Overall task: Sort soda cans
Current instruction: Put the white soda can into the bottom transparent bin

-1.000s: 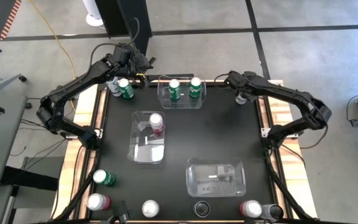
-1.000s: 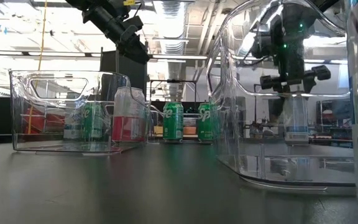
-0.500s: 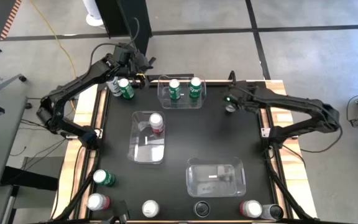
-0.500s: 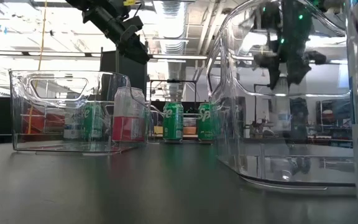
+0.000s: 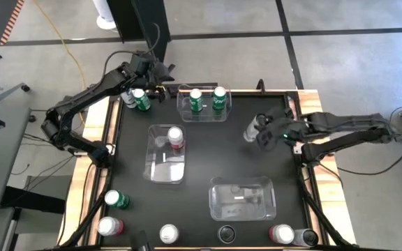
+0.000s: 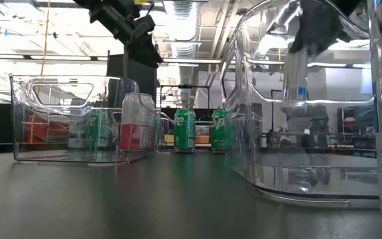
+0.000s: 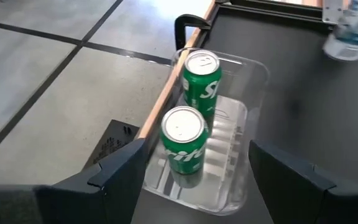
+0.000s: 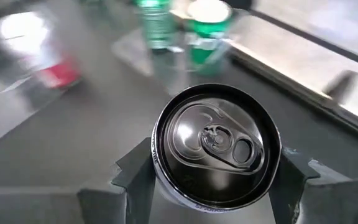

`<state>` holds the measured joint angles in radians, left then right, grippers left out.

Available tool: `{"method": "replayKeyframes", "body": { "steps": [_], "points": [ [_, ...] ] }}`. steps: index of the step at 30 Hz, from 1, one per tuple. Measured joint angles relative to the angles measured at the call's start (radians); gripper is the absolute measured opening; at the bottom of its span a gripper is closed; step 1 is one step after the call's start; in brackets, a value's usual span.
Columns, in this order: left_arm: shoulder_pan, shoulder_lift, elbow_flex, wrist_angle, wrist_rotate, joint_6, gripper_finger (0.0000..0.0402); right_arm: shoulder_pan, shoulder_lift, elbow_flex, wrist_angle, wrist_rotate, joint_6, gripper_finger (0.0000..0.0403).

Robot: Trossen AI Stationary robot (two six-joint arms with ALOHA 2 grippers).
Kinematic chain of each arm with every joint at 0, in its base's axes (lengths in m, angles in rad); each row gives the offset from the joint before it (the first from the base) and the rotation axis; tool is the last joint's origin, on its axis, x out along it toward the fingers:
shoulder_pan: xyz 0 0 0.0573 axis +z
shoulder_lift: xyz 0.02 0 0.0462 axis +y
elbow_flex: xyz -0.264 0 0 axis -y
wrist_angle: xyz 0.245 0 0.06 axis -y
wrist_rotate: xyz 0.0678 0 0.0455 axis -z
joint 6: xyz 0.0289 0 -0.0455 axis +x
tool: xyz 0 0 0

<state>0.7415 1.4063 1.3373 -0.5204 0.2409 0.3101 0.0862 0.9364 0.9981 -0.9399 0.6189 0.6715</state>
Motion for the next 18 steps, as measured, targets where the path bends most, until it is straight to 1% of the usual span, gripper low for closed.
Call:
{"method": "replayKeyframes", "body": {
  "steps": [6, 9, 11, 18],
  "points": [
    [-0.038, 0.0, 0.0, -0.013, 0.0, -0.024, 0.0277, 0.198, -0.066, 0.0, 0.012, -0.035, -0.077, 0.0232],
    [-0.048, 0.0, 0.0, -0.013, 0.0, -0.037, 0.0277, 0.291, -0.087, 0.001, 0.037, -0.073, -0.126, 0.0232],
    [-0.051, 0.0, 0.0, -0.012, 0.0, -0.047, 0.0277, 0.352, -0.092, 0.001, 0.05, -0.097, -0.138, 0.0232],
    [-0.051, 0.0, 0.0, -0.012, 0.0, -0.092, 0.0277, 0.529, -0.091, 0.029, 0.063, -0.128, -0.161, 0.0232]
  ]
}}
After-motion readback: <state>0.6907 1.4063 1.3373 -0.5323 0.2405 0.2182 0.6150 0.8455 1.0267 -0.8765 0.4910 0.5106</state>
